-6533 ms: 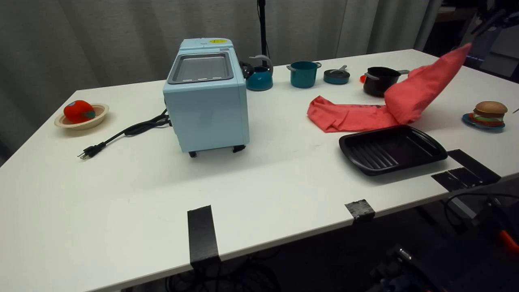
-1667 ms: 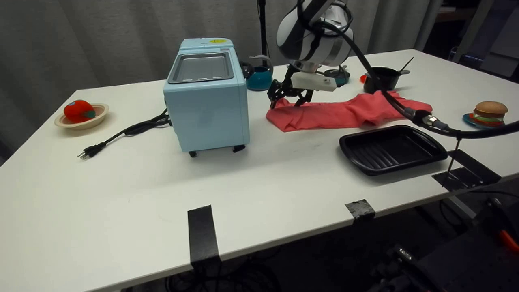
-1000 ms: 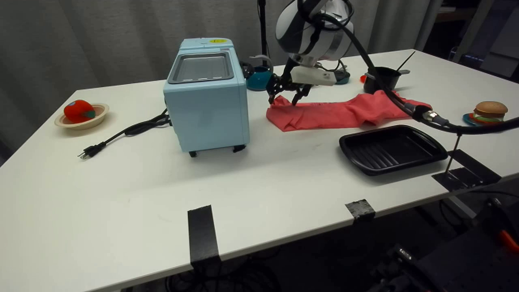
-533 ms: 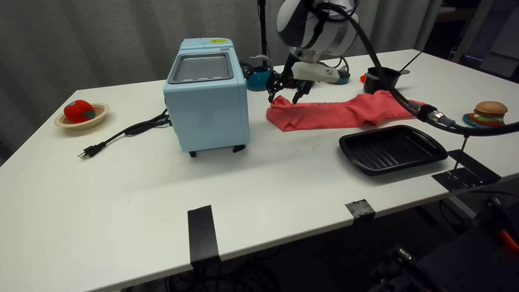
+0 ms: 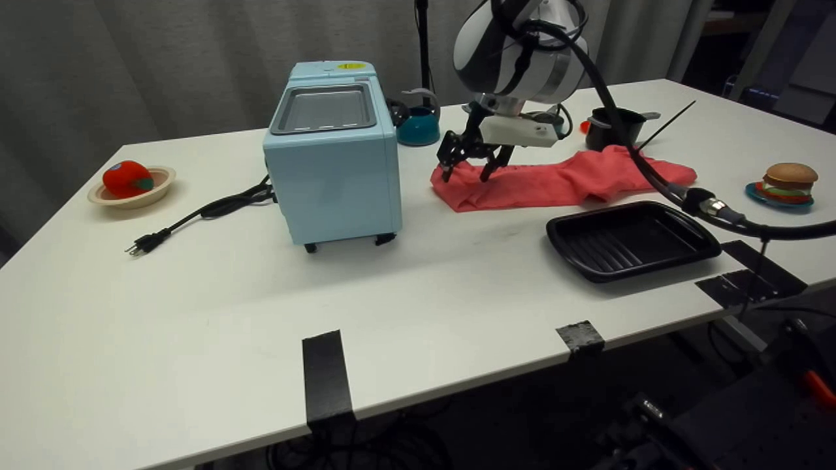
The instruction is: Unfold the orange cloth
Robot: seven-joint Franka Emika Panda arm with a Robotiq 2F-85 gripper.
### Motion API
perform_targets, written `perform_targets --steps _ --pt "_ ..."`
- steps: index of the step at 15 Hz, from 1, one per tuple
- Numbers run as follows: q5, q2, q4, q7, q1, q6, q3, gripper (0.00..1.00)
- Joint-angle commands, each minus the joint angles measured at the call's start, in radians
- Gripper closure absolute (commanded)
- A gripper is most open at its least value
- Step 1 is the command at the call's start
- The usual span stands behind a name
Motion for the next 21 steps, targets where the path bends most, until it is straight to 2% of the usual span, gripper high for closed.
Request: perform_targets --steps 1,2,3,6,7,8,9,10,18,21 --pt "-0.001 -0.031 -0.051 -0.006 -0.017 0.035 0.009 0.31" --pt "0.000 -0.033 -0.055 -0.005 -0.019 0.041 0.010 0.29" --pt "-0.001 -0.035 -0.058 -0.004 -0.021 0.044 0.010 0.12" --pt "0.000 -0.046 -0.056 -0.006 -0.030 0.037 0.010 0.01" --pt "0.002 -0.047 -0.054 -0.005 -0.032 0.034 0.010 0.05" --pt "0.006 -0.049 -0.053 -0.004 -0.036 0.033 0.012 0.31" --pt "0.008 -0.051 -0.053 -0.006 -0.040 0.029 0.014 0.30" --pt "0.010 -0.053 -0.053 -0.006 -0.044 0.030 0.016 0.34" --pt "0.024 -0.061 -0.054 -0.008 -0.066 0.023 0.023 0.97" --pt "0.029 -0.064 -0.060 -0.009 -0.069 0.030 0.027 1.00"
